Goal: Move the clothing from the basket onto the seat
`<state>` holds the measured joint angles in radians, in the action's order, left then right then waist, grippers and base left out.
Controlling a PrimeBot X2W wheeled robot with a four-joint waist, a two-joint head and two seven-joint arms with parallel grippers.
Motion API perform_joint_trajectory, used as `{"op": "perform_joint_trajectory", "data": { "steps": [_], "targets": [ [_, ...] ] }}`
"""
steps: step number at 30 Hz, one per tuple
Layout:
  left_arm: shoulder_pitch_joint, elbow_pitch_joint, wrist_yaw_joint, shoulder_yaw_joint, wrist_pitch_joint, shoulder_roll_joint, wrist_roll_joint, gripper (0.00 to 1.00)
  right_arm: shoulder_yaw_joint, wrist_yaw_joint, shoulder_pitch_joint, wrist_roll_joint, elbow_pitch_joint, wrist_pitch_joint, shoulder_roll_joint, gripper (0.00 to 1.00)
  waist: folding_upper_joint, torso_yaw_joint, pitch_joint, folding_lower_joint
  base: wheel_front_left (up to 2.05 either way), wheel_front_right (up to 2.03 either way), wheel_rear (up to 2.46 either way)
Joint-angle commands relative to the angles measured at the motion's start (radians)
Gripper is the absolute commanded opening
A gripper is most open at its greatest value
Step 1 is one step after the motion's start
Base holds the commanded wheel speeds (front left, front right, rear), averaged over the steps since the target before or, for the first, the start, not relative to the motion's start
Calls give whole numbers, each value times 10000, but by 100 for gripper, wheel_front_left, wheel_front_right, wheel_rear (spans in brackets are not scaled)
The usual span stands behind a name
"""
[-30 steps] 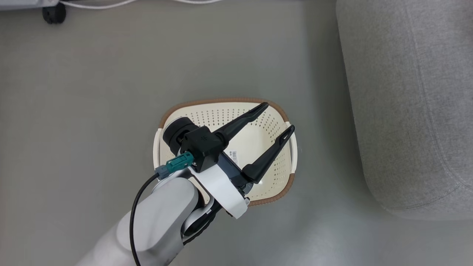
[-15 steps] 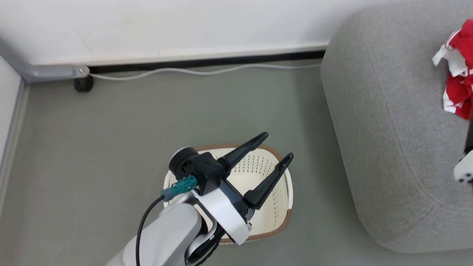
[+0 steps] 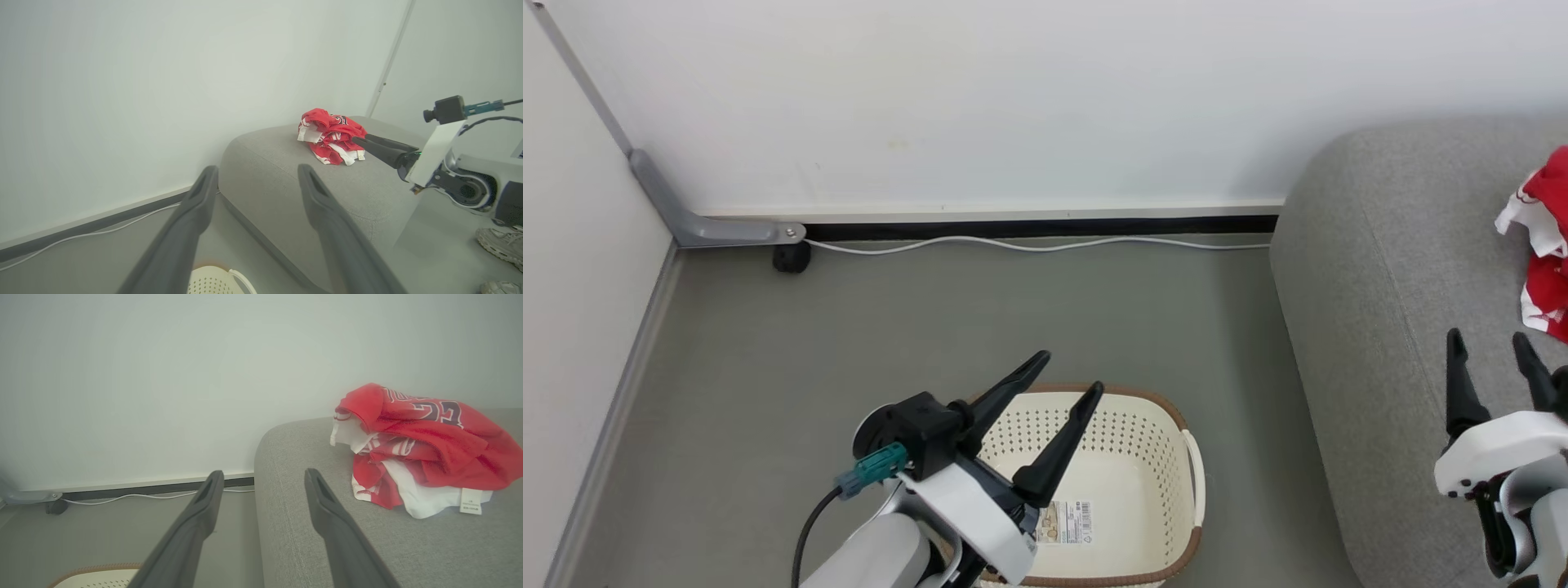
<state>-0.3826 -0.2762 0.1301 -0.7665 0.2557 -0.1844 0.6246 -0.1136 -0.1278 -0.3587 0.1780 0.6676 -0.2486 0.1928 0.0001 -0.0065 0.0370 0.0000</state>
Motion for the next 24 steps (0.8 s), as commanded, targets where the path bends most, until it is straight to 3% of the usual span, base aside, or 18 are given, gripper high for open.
{"op": "perform_joint_trajectory", "data": {
  "steps": [1, 8, 20, 24],
  "targets": [
    [81, 107, 6, 687, 61, -203, -105, 100, 452, -29, 113, 140, -427, -131, 73, 100, -1, 328, -271, 0, 0, 0, 0],
    [956, -179, 6, 2370, 61, -314, -746, 100, 1430, -29, 397, 640, -1097, -131, -70, 100, -1, 774, -400, 0, 0, 0, 0],
    [2321, -531, -89, 6078, 61, 175, -2472, 100, 2142, -29, 804, 867, -1967, -131, -276, 100, -1, 1096, -532, 0, 0, 0, 0],
    [2615, -552, -135, 6789, 61, 406, -2890, 100, 2296, -29, 933, 869, -2147, -131, -338, 100, -1, 1091, -562, 0, 0, 0, 0]
  ]
}}
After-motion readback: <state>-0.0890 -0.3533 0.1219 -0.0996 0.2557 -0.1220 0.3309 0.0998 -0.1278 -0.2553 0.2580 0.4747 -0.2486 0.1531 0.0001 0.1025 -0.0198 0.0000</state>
